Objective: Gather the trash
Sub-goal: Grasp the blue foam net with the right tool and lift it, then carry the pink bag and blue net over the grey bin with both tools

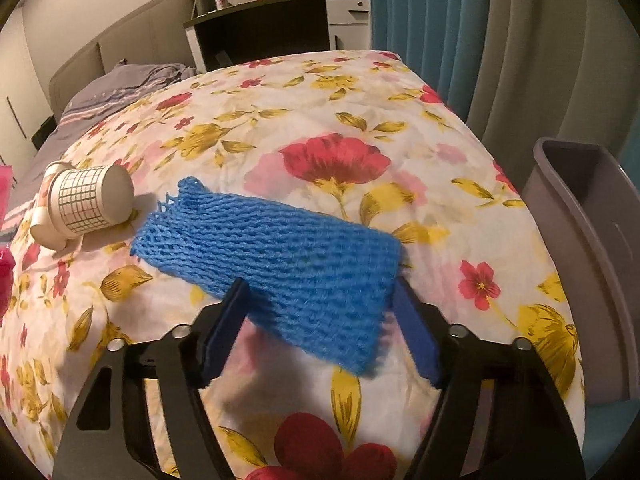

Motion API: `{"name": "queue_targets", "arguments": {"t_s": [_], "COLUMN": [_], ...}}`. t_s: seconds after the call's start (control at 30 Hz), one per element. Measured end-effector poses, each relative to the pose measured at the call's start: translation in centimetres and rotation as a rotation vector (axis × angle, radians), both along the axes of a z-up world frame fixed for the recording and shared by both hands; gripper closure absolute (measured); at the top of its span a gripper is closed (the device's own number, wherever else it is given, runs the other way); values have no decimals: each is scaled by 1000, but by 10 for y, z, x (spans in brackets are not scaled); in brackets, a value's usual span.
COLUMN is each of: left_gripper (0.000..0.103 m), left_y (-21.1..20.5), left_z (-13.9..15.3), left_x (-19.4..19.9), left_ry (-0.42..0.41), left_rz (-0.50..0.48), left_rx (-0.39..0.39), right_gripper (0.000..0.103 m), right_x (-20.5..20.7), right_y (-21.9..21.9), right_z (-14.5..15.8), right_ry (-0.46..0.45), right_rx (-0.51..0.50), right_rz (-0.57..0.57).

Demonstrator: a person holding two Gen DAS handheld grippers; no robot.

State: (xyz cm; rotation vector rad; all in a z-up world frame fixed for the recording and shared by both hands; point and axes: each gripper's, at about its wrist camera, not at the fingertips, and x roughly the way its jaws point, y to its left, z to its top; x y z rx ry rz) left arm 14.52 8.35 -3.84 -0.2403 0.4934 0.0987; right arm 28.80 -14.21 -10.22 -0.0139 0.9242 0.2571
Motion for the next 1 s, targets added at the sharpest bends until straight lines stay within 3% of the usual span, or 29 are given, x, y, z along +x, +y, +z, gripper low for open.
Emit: {"name": "queue_targets", "arguments": {"t_s": [0.27, 0.37, 0.57, 1.0], "left_gripper": [74, 74, 74, 74], "left_y": [0, 0, -2, -45], "left_z": [-1, -1, -1, 16], "left_x": [0, -1, -2, -6], "left_ry": [-1, 0, -1, -23], "left_rz": [-2, -3, -7, -85], "left_rx": [-3, -4, -5, 31], "right_gripper": [79, 90, 92, 93], "right_x": [-4, -7, -20, -81], "right_y": [8, 10, 4, -64], "right_z": [4, 5, 15, 80], "right_ry": [-18, -29, -74, -311], "right_rx": [14, 19, 51, 119], "right_rz": [71, 82, 74, -17]}}
